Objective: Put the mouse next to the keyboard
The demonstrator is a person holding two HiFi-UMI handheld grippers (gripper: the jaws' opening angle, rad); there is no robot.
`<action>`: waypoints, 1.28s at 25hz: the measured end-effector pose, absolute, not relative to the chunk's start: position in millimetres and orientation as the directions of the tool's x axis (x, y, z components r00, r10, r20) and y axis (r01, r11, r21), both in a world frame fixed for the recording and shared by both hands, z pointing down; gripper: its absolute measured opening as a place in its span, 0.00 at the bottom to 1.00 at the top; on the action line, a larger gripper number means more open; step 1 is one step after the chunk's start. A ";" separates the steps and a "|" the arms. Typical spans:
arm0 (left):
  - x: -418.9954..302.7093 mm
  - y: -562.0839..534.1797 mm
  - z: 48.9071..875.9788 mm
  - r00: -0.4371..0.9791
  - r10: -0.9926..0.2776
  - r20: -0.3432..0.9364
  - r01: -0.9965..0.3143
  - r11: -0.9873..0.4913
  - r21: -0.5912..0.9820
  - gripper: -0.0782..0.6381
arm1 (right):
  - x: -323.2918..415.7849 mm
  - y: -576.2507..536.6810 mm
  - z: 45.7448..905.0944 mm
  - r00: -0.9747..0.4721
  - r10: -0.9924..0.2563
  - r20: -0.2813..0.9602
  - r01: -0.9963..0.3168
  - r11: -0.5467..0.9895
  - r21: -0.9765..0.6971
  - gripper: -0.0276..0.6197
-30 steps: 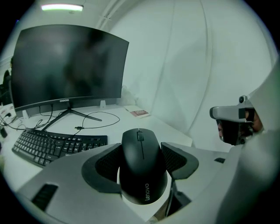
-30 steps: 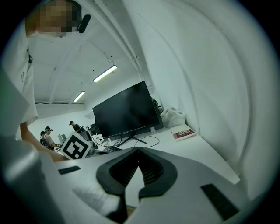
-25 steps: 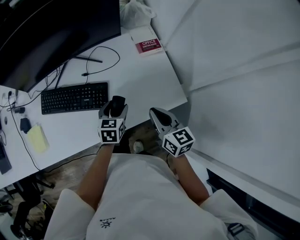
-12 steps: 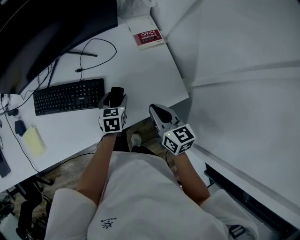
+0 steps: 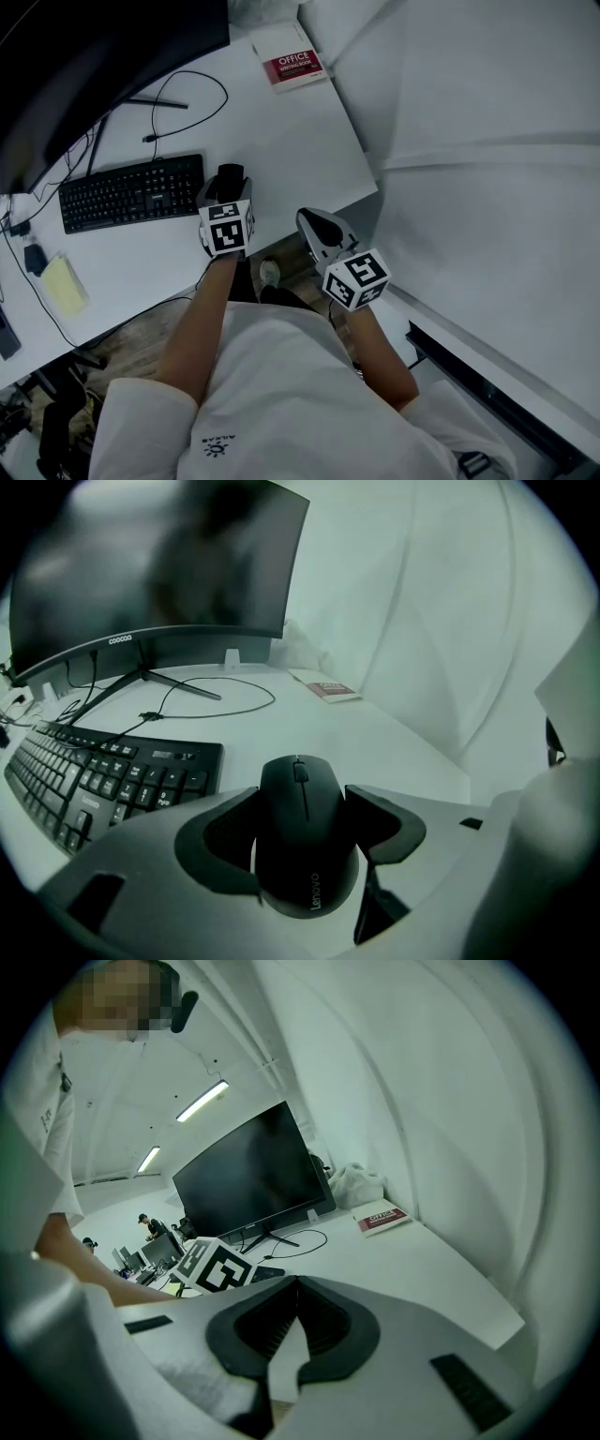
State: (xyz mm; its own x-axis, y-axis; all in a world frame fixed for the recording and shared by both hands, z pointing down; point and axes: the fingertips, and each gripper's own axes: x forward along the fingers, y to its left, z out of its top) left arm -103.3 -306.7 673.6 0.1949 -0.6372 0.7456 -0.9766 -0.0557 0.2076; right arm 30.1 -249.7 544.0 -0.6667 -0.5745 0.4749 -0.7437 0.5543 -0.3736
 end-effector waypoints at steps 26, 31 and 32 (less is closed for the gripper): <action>-106.0 -317.0 691.6 0.052 -0.607 0.793 -0.994 0.043 0.098 0.52 | 45.4 -248.2 549.9 -0.640 -0.593 0.488 -0.768 0.513 -0.383 0.07; -105.4 -316.3 692.0 0.048 -0.609 0.792 -0.995 0.043 0.093 0.52 | 46.3 -249.1 548.3 -0.642 -0.595 0.484 -0.766 0.515 -0.384 0.07; -105.1 -316.5 691.9 0.052 -0.612 0.789 -0.995 0.038 0.095 0.52 | 46.5 -249.5 548.3 -0.643 -0.595 0.483 -0.766 0.516 -0.384 0.07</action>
